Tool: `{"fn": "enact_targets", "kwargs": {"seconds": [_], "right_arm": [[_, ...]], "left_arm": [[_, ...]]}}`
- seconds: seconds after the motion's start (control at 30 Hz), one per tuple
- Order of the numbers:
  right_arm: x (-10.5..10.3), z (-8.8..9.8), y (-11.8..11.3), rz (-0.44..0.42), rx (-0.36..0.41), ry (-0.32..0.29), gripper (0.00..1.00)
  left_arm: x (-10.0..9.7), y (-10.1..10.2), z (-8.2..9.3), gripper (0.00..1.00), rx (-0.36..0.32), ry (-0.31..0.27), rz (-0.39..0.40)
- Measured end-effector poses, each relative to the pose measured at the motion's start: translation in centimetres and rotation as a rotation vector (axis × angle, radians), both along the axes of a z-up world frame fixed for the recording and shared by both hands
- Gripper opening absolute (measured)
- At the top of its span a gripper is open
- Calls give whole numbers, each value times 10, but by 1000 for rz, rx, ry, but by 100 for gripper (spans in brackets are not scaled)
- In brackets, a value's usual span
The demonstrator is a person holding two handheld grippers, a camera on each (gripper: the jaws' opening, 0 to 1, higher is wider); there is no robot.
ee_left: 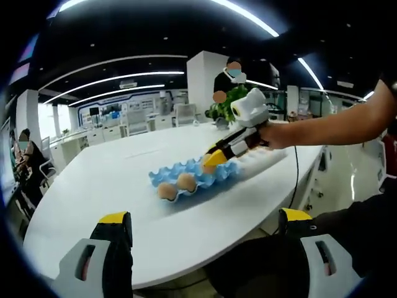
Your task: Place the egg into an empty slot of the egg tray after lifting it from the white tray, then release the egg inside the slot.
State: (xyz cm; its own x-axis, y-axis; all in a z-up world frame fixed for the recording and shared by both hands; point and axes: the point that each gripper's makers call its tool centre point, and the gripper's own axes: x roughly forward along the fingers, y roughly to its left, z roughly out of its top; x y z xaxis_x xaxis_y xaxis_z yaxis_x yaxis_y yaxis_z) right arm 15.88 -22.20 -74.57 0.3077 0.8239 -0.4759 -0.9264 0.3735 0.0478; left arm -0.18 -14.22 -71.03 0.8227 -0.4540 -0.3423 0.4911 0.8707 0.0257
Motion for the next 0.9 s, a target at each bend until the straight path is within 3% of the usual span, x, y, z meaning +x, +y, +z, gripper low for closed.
{"fn": "enact_targets", "kwargs": {"seconds": [0.47, 0.53, 0.57, 0.67, 0.73, 0.9], "right_arm": [[-6, -28, 11, 84, -200, -12, 25], [-6, -28, 10, 92, -218, -27, 25], [-4, -27, 9, 110, -238, -72, 25], [-7, -21, 8, 117, -223, -97, 22], [-7, -9, 9, 92, -152, -97, 22], [-7, 1, 0, 49, -79, -101, 22]], "left_arm": [[-5, 8, 1, 100, -18, -16, 25], [-6, 9, 2, 100, -24, -16, 29], [-6, 10, 2, 100, -25, -16, 30], [-8, 11, 0, 100, -22, -13, 32], [-9, 12, -1, 100, -26, -12, 33], [-11, 11, -3, 100, -47, -6, 36]]}}
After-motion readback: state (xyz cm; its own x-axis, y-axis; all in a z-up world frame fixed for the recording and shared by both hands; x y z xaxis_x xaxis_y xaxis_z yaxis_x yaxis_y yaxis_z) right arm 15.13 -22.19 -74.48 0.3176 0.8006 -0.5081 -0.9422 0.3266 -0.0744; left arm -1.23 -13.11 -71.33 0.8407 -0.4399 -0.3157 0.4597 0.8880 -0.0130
